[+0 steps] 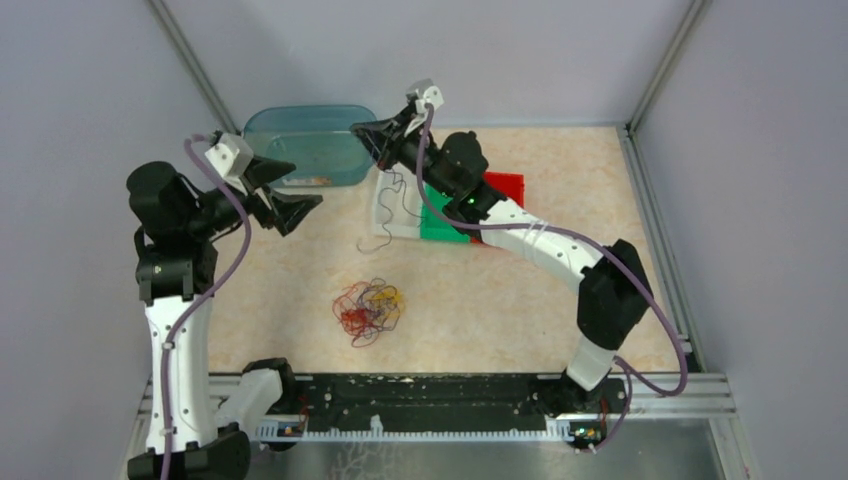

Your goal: Untangle the cables

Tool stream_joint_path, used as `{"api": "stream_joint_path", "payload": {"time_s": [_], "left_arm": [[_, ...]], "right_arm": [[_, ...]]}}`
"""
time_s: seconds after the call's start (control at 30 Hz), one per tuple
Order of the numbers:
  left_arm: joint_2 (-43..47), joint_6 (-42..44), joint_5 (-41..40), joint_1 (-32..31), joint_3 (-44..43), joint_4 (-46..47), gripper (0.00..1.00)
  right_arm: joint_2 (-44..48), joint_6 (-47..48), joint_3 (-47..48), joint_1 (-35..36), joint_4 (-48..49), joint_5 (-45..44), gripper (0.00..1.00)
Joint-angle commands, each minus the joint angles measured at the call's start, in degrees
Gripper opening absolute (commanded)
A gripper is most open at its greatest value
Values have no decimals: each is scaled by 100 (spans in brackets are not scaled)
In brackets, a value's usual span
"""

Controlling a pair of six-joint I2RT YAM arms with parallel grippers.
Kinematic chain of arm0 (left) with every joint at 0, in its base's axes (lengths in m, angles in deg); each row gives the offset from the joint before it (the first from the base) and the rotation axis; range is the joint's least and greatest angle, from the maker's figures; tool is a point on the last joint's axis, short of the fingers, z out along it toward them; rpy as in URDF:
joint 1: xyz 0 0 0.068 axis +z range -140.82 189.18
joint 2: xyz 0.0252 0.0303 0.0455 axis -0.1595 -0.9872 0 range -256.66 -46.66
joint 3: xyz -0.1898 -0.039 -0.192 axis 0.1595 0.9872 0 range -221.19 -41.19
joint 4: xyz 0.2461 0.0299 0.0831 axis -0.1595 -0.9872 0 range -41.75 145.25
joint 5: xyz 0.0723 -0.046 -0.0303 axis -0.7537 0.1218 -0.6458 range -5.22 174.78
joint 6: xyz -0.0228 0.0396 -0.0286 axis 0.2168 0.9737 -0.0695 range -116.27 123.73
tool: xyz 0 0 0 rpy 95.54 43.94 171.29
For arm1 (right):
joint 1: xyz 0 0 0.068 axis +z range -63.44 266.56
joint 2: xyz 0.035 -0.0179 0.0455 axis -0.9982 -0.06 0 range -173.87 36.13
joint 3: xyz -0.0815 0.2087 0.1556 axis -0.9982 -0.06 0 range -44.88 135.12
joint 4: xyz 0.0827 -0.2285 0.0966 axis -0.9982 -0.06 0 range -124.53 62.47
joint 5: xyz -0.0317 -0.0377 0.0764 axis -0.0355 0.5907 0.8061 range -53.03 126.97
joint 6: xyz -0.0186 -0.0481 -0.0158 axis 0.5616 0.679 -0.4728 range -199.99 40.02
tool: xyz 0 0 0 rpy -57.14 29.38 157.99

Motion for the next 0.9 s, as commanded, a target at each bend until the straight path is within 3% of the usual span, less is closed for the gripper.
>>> {"api": "stream_joint_path", "payload": {"time_s": [0.0, 0.23, 0.87], "left_arm": [[129, 946, -254, 24, 215, -653, 88], [40, 934, -705, 19, 354, -723, 86], [128, 765, -744, 21, 451, -498, 86]], "right_arm": [[-266, 102, 557, -214, 30, -151, 0], [-858, 126, 917, -495, -206, -114, 0], [-2011, 402, 2027, -965, -580, -148, 0]]}}
